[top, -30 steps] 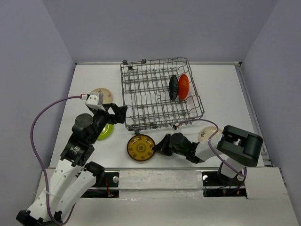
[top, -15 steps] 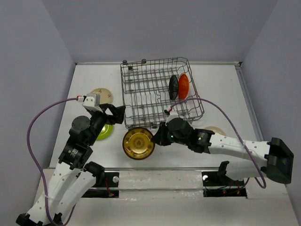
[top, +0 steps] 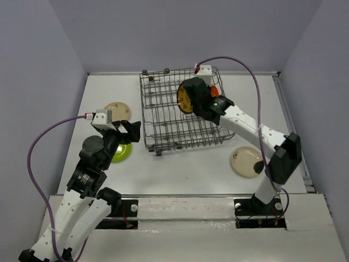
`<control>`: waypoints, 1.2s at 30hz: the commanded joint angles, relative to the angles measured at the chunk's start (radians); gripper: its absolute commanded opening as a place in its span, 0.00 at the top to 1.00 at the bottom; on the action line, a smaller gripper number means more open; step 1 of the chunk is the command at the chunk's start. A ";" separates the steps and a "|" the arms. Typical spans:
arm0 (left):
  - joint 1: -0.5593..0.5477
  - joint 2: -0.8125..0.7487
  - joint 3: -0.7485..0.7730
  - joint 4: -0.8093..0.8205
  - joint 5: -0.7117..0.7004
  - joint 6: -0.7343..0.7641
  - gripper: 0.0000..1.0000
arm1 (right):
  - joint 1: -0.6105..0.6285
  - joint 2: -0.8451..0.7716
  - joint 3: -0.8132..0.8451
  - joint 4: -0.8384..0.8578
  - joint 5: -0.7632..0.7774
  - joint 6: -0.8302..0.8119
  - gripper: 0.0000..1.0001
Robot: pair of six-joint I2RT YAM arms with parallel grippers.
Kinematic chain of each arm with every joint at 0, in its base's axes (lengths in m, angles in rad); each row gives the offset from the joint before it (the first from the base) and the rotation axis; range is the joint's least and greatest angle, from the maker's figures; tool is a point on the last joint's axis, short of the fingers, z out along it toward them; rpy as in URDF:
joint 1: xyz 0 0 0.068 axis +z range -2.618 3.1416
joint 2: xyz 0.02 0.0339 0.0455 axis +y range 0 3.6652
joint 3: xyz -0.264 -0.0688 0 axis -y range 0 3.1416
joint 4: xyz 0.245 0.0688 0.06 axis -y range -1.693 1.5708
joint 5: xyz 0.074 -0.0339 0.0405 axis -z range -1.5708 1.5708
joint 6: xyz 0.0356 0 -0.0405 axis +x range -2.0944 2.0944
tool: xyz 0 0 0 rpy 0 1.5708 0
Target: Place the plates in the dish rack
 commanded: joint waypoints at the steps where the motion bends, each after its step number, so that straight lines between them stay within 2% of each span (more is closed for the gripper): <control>1: 0.000 -0.010 0.029 0.024 -0.030 -0.002 0.01 | -0.011 0.168 0.287 -0.131 0.260 -0.152 0.93; 2: -0.004 -0.013 0.031 0.022 -0.030 -0.003 0.01 | -0.024 0.247 0.384 -0.201 0.290 -0.149 0.93; 3: -0.008 -0.014 0.029 0.022 -0.027 -0.003 0.01 | -0.034 0.283 0.385 -0.237 0.301 -0.141 0.93; 4: -0.009 -0.014 0.031 0.024 -0.027 -0.003 0.01 | -0.034 0.313 0.457 -0.284 0.307 -0.137 0.93; 12: -0.041 -0.031 0.029 0.021 -0.028 -0.002 0.01 | -0.055 0.504 0.627 -0.368 0.324 -0.140 0.93; 36: -0.060 -0.039 0.025 0.024 -0.020 -0.002 0.01 | -0.064 0.746 0.747 -0.411 0.248 -0.159 0.93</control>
